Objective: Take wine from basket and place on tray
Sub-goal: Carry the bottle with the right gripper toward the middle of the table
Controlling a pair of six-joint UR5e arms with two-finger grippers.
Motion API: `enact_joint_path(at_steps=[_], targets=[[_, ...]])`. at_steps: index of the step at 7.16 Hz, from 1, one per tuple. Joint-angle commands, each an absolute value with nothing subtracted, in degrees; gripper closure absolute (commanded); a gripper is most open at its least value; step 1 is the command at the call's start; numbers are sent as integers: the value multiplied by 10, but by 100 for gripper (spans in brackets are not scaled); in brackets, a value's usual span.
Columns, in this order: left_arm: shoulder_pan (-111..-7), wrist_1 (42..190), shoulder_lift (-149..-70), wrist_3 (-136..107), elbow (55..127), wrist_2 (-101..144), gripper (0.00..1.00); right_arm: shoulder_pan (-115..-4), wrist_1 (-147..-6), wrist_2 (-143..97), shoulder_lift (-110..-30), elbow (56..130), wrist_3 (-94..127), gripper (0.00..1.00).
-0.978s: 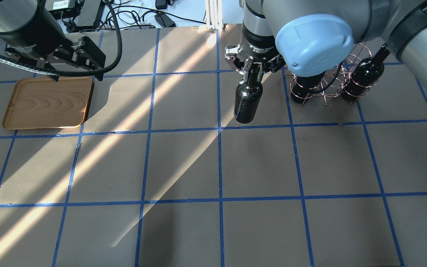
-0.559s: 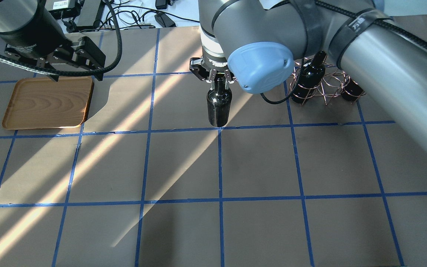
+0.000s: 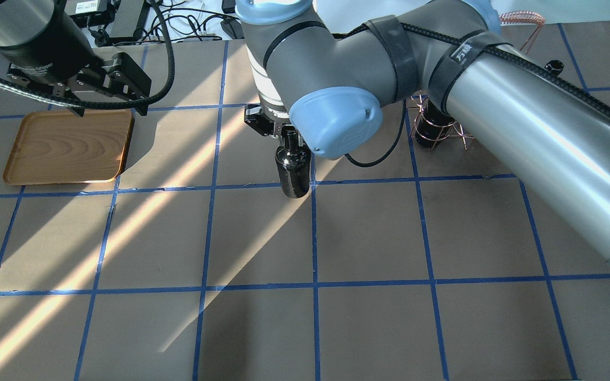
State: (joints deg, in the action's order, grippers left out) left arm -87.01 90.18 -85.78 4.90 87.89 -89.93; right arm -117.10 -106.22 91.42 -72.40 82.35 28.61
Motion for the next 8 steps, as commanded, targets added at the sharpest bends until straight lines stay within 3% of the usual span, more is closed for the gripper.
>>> enact_joint_path(at_steps=[1,7,8], targets=[[-870,902,-858,49,879,-900,0,-1181,-1063,908,-719,828,298,100],[-870,902,-858,49,879,-900,0,-1188,-1071,909,-715,826,334,100],[-870,902,-858,49,879,-900,0,-1188,-1070,909,-715,827,333,87]])
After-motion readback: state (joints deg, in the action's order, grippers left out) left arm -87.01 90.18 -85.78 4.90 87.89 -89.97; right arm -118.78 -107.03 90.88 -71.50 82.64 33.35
